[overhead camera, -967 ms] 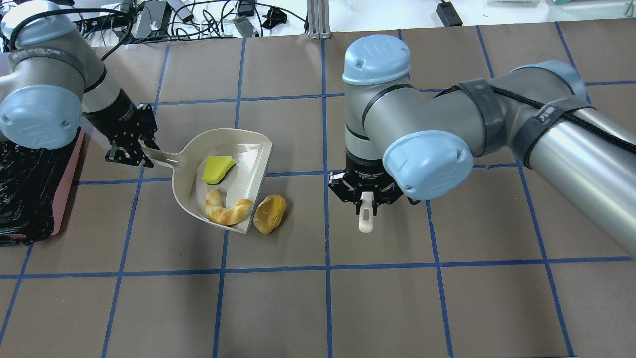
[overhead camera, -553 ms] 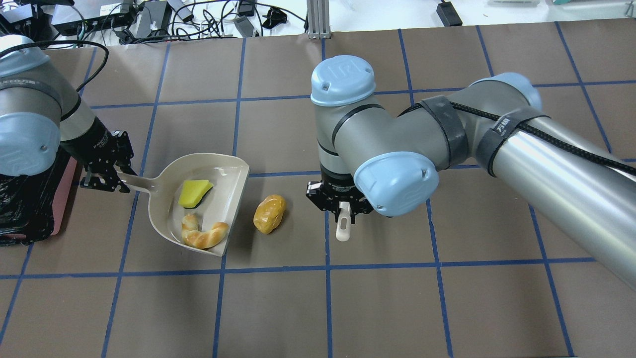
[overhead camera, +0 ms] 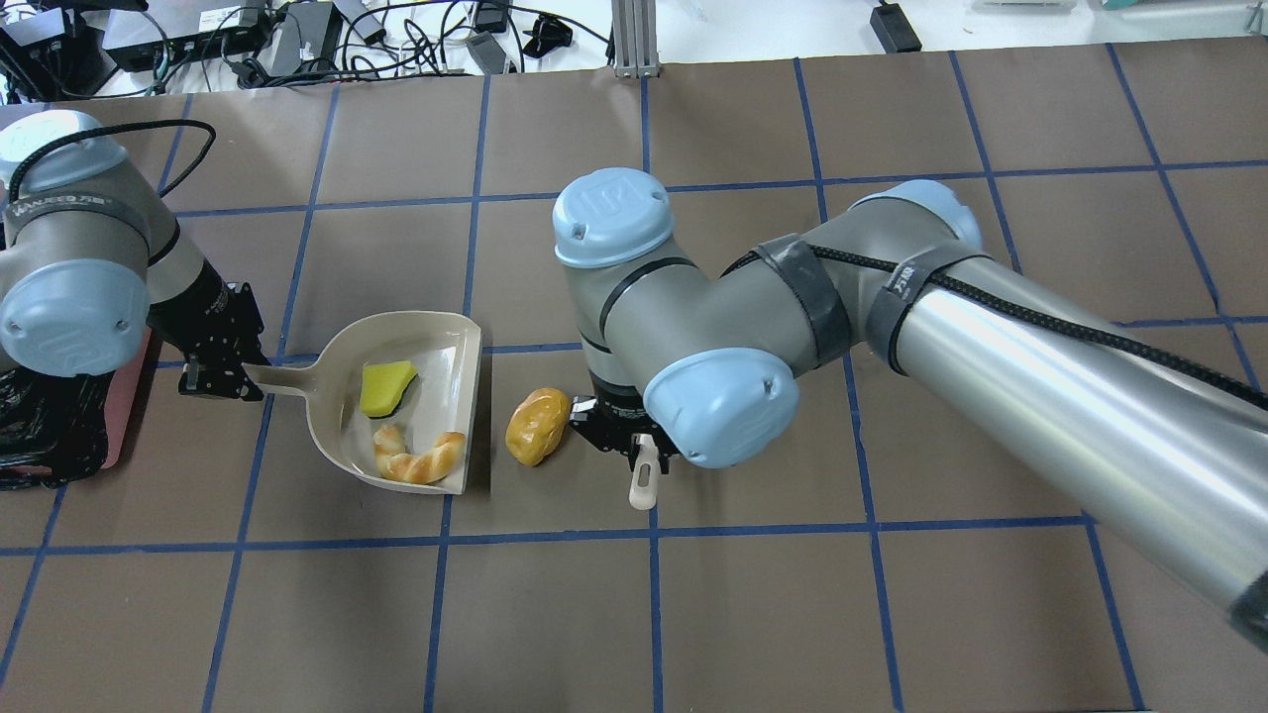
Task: Sweep and dump trash into bin
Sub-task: 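Sweep the yellow lump into the dustpan with the right gripper's brush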
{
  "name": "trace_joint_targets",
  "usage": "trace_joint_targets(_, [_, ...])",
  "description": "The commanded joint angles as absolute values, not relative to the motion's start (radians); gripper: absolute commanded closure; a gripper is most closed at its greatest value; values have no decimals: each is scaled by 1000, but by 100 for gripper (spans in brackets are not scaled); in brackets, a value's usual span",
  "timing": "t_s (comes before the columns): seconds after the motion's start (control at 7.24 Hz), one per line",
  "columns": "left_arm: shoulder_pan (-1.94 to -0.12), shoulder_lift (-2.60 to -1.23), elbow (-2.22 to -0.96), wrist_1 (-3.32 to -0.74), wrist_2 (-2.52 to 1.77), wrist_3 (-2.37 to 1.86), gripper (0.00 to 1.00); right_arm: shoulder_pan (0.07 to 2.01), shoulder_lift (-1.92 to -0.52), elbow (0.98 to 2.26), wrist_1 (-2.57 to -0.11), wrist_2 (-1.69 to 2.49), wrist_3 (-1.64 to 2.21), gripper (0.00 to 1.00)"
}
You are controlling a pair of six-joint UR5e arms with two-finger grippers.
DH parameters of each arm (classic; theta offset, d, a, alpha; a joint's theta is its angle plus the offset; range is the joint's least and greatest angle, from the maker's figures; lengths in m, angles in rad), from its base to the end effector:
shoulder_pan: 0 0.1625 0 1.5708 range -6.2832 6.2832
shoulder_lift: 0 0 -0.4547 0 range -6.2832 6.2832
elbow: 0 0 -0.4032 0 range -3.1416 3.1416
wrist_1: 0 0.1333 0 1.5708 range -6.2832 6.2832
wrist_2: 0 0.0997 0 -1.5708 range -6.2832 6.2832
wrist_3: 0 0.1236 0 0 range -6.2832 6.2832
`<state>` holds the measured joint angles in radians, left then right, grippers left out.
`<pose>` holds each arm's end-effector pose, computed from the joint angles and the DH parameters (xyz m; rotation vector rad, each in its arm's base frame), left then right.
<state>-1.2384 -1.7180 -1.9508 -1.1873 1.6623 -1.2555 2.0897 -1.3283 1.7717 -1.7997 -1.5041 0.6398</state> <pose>0.0466 -0.5088 0.2733 -2.1275 2.1052 0.1319 0.3930 -0.4027 0.2892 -0.1960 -3.0557 -0.3318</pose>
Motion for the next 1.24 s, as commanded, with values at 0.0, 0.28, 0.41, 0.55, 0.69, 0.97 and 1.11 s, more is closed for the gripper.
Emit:
trace_joint_targets(0.0, [-1294, -1721, -1962, -1170, 1663, -1331, 100, 2117, -1318, 1775, -1809, -1481, 673, 98])
trace_joint_targets(0.28, [-1366, -1721, -1965, -1169, 1736, -1383, 100, 2161, -1312, 1792, -1818, -1465, 756, 97])
trace_joint_targets(0.41, [-1396, -1715, -1982, -1140, 1768, -1390, 100, 2170, -1301, 1793, -1813, -1465, 770, 97])
trace_joint_targets(0.55, [-1402, -1715, -2002, -1114, 1770, -1399, 100, 2183, -1301, 1793, -1815, -1466, 814, 97])
trace_joint_targets(0.69, [-1405, -1720, -2009, -1100, 1770, -1411, 100, 2203, -1299, 1793, -1818, -1466, 821, 98])
trace_joint_targets(0.97, [-1446, -1721, -2011, -1100, 1773, -1452, 100, 2235, -1289, 1792, -1906, -1398, 842, 98])
trace_joint_targets(1.11, [-1466, -1720, -2010, -1100, 1772, -1483, 100, 2250, -1251, 1781, -1977, -1391, 844, 97])
